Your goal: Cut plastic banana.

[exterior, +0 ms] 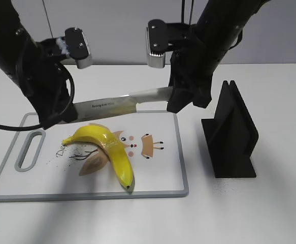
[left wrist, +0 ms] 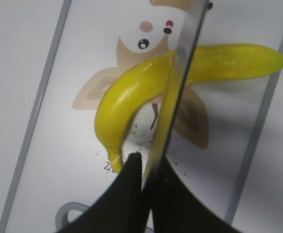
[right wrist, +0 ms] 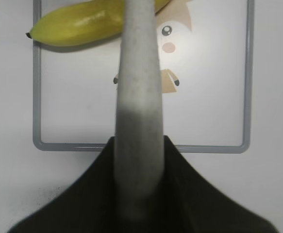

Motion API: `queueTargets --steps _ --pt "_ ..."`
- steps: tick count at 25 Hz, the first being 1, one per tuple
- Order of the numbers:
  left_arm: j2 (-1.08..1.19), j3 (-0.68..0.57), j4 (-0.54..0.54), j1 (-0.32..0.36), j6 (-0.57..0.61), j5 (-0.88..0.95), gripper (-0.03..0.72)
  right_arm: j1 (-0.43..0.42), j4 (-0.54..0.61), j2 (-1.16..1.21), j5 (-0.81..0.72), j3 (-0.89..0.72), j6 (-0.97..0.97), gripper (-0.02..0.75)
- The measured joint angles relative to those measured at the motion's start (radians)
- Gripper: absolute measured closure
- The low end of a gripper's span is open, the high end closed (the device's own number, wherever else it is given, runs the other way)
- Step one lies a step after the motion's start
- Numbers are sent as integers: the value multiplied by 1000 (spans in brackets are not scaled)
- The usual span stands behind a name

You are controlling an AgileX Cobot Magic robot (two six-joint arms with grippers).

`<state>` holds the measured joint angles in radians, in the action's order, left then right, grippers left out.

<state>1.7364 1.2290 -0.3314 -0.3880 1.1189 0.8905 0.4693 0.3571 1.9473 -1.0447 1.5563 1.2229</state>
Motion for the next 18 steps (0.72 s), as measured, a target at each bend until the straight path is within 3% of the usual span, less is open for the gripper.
queueTargets --steps 7,18 --pt "161 -97 -4 -1 -7 -182 657 0 -15 222 57 4 5 571" --pt "164 -80 -37 -2 -3 -170 657 -2 -48 275 62 23 3 564"
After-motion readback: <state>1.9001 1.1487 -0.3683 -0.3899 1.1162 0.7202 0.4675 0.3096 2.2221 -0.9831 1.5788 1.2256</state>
